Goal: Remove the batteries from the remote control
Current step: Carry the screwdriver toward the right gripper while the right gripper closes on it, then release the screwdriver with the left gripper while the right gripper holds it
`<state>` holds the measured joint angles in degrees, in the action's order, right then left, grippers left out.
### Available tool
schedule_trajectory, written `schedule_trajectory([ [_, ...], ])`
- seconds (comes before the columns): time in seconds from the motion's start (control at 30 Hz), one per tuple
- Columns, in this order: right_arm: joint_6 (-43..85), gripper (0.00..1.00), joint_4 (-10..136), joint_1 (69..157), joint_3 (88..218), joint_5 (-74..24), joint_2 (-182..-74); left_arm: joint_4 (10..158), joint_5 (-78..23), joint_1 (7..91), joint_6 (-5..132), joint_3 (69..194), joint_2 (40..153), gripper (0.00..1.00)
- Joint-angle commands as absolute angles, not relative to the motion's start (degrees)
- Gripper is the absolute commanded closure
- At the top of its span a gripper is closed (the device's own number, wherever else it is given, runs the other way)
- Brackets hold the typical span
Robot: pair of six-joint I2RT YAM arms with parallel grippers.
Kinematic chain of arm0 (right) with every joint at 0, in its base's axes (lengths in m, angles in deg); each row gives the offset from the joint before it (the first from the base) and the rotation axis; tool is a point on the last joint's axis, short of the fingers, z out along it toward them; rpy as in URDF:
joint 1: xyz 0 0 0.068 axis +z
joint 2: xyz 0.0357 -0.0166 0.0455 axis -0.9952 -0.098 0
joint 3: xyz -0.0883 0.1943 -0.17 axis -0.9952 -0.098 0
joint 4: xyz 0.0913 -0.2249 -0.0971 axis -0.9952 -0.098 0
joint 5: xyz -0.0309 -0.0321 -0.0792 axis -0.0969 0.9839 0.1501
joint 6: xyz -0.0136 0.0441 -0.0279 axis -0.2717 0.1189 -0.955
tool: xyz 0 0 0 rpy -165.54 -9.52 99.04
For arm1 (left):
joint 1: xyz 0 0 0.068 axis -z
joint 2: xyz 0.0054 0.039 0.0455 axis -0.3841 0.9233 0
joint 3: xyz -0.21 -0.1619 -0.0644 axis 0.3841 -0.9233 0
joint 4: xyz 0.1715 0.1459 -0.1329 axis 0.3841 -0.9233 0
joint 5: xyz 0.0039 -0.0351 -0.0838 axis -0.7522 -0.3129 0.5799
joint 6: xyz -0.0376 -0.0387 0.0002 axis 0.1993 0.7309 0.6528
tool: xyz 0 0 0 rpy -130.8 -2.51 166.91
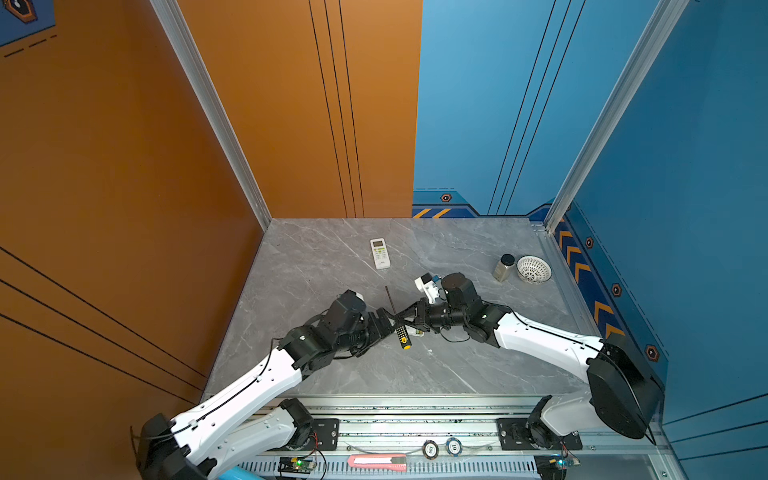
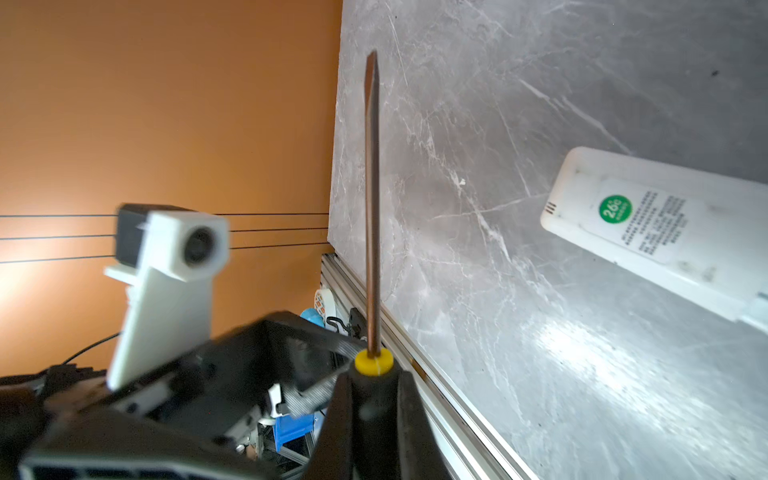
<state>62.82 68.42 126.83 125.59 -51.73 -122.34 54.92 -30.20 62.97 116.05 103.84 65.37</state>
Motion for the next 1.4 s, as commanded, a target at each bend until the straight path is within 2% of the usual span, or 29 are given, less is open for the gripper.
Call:
schedule_trajectory([
  [0.0,59.30,1.00,62.30,125.48,124.21,-56.51,-119.15,54.56,-33.39,58.78,117.27,102.64,60.11,0.08],
  [0.13,57.32,1.00,57.70,125.07,125.03,-58.80,-117.71,56.64,-30.74,54.99,114.99,100.83,60.06,0.10],
  [0.3,57.84,1.00,55.83,125.07,125.53,-60.23,-117.08,70.78,-29.54,54.85,118.88,95.21,64.22,0.13],
  [0.6,57.56,1.00,54.63,125.65,126.23,-60.66,-117.10,85.80,-30.49,58.26,121.96,93.38,73.94,0.27],
  [0.8,57.37,1.00,54.85,126.25,126.40,-60.53,-117.56,89.75,-30.24,59.85,124.84,93.55,78.68,0.33],
  [0.93,57.36,1.00,54.89,126.32,126.93,-60.74,-117.65,90.13,-29.52,60.64,126.62,93.95,82.26,0.43],
  [1.07,57.29,1.00,54.94,126.45,126.94,-60.61,-117.32,90.97,-29.84,60.54,128.63,93.22,84.61,0.67],
  [1.17,56.68,1.00,54.46,126.23,127.07,-60.55,-116.94,91.51,-28.67,60.55,128.96,94.88,86.75,0.92],
  [1.2,55.29,0.90,52.54,125.53,127.95,-60.19,-116.48,91.37,-28.03,60.40,129.68,95.74,87.61,1.00],
  [1.27,48.96,0.53,44.13,123.10,131.91,-55.69,-114.41,92.45,-27.50,60.16,133.46,95.70,88.31,1.00],
  [1.3,43.94,0.39,37.42,121.80,135.10,-51.52,-112.66,95.24,-27.48,59.90,137.63,94.50,88.47,1.00],
  [1.37,34.50,0.26,29.61,120.32,140.29,-41.60,-108.80,104.63,-29.18,59.59,148.61,90.31,89.08,1.00],
])
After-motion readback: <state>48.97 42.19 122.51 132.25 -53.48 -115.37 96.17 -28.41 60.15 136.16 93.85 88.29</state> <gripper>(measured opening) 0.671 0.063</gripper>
